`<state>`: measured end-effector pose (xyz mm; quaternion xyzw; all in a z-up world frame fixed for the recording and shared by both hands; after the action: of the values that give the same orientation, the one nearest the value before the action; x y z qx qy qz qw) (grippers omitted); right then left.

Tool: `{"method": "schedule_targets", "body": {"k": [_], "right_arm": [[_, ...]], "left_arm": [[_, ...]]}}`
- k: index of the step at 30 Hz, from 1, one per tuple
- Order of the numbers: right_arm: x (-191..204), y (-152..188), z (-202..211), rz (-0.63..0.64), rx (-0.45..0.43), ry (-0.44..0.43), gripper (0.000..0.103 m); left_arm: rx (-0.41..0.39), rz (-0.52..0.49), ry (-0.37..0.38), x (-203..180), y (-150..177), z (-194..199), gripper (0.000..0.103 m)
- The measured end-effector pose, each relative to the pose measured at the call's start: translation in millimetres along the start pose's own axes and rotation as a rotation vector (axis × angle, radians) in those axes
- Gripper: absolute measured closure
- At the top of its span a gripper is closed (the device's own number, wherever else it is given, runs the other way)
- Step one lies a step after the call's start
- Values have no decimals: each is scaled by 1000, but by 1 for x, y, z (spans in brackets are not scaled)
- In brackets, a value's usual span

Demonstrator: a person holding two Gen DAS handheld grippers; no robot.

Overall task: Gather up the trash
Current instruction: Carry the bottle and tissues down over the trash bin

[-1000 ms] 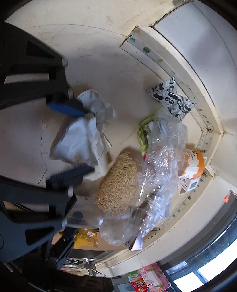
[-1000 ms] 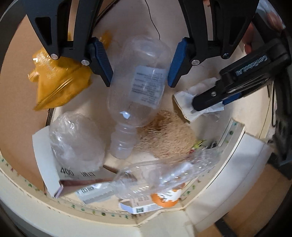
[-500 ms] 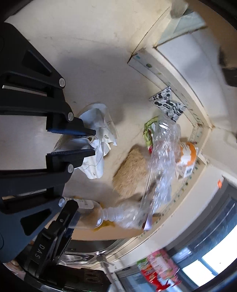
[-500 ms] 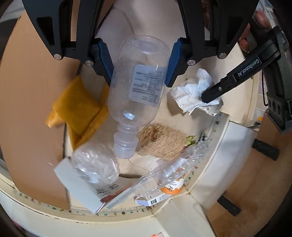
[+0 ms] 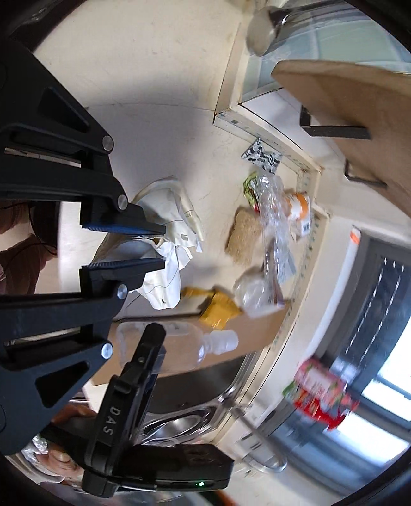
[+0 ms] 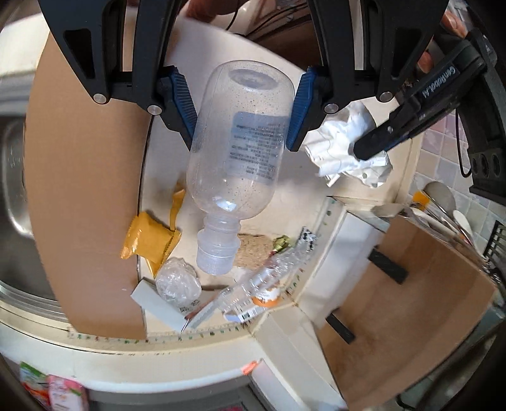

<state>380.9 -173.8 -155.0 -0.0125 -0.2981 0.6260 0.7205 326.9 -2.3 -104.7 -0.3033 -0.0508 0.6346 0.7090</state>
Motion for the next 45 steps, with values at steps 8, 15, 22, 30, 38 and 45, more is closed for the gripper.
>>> {"method": "schedule_targets", "body": {"k": [8,15,22,30,38,45], "right_arm": [[25,70,62,-32,-99,15,49],[39,136,100,-20,-112,59,49],[42,184,135,15,-127,68,49],[31,235,146,75,-53,97,49],[-12,291,136,49,26,86,49],[-55,346,90,7,106,76,49]], "left_arm": [[22,-137,106,-28,55,54,92],[60,-185,158,-42,102,74,92],[48,-202,131,-46,137,89,92],[91,-215,83,-58,195,84,92],[174,-181,35,-61,262,54,92],[256,-162,-18,-46,317,5,92]]}}
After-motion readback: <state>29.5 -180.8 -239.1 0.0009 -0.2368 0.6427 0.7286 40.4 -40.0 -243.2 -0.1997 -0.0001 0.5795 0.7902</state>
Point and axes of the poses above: each gripper's, at about its wrist camera, not at the fingertips, and z roughly against the way its jaws point, x to its left, y to its underside, the point moved 7 cm from there along -z, roughly the way its jaws point, and after that the axes turned 2 degrees about z, right-handed, at the moved point
